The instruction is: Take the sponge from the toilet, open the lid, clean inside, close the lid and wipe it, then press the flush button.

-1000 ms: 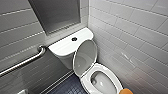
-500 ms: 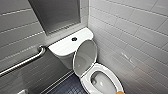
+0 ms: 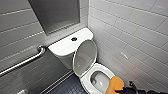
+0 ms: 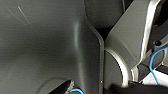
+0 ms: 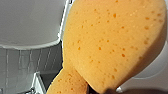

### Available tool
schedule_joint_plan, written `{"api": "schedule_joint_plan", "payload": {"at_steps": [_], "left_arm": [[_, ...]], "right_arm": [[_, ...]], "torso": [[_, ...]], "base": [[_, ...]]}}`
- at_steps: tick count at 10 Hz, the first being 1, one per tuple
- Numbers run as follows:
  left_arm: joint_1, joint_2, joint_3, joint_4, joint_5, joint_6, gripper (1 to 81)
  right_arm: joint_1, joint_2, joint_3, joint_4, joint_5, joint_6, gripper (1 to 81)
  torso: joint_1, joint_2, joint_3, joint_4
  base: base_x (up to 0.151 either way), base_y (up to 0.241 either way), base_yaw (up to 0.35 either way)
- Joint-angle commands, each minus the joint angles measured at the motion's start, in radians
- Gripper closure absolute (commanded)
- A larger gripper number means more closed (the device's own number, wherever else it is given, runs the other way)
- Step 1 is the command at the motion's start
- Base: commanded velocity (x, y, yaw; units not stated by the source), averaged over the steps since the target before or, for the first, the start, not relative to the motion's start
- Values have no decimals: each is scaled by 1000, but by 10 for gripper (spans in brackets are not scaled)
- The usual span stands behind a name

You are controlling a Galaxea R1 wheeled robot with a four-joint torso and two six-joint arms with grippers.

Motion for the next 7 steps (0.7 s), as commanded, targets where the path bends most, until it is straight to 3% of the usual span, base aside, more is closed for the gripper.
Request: {"api": "schedule_joint_plan", "payload": {"at_steps": [1, 7], "left_arm": [[24, 5, 2, 5, 91, 8, 10], [24, 5, -4, -4, 91, 8, 10]], "right_arm": [[252, 89, -143, -4, -187, 6, 811], [358, 473, -522, -19, -299, 4, 811]], "torso": [[0, 0, 0, 0], [0, -2, 0, -2]], "base": [[0, 0, 0], [0, 0, 0]]}}
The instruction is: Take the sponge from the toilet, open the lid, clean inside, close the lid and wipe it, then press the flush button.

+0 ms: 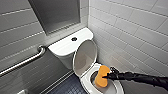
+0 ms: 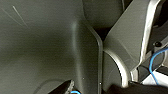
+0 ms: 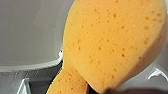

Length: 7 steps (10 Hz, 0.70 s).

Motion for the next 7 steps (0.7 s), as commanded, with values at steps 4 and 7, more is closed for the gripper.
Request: {"api": "schedule_joint_plan", "payload": {"at_steps": [4, 7], "left_arm": [[25, 0, 2, 1, 92, 9, 10], [25, 6, -7, 2, 93, 9, 10]], "right_arm": [[186, 241, -313, -58, -161, 3, 811], [189, 269, -454, -55, -118, 66, 811]], "torso": [[0, 0, 0, 0], [0, 0, 0, 0]], "base": [[0, 0, 0], [0, 0, 0]]}}
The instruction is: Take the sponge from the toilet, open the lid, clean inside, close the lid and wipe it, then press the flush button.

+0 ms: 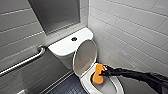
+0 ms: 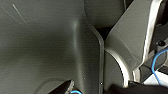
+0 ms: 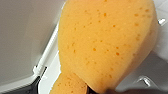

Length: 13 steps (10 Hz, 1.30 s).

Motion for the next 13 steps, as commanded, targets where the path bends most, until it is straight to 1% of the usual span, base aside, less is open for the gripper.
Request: {"api": "schedule_joint_plan", "payload": {"at_steps": [1, 4, 6, 9, 13], "left_arm": [[24, -3, 14, 5, 93, 9, 10], [24, 3, 12, 8, 95, 9, 10], [24, 8, 14, 8, 96, 9, 10], [24, 15, 12, 10, 98, 10, 10], [24, 32, 12, 42, 95, 10, 10]], "right_arm": [[166, 17, -77, -7, -21, 57, 811], [112, -56, -52, -5, 27, 95, 811], [63, -128, 13, -7, 80, 124, 811], [-3, -214, 93, -5, 104, 129, 811], [-35, -352, 254, -5, 135, 144, 811]], "torso": [[0, 0, 0, 0], [0, 0, 0, 0], [0, 0, 0, 0], [0, 0, 0, 0], [0, 0, 0, 0]], "base": [[0, 0, 0], [0, 0, 0], [0, 0, 0], [0, 0, 0], [0, 0, 0]]}}
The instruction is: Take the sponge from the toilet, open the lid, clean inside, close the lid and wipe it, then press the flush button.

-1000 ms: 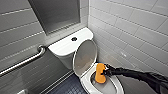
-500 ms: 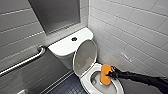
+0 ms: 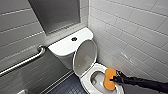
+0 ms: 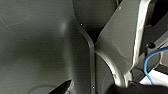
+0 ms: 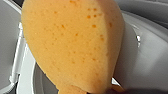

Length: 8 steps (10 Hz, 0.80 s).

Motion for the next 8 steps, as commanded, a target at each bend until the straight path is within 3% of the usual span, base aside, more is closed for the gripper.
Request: {"api": "schedule_joint_plan", "payload": {"at_steps": [1, 5, 8], "left_arm": [[25, 11, 1, 15, 91, 8, 10], [25, 41, -39, 30, 95, 8, 10], [25, 44, -39, 31, 97, 10, 10]], "right_arm": [[69, -127, 110, -1, -18, 16, 811], [-37, -219, 190, 1, 59, 16, 811], [-101, -215, 216, -2, 95, 16, 811]], "torso": [[0, 0, 0, 0], [0, 0, 0, 0], [0, 0, 0, 0]], "base": [[0, 0, 0], [0, 0, 0], [0, 0, 0]]}}
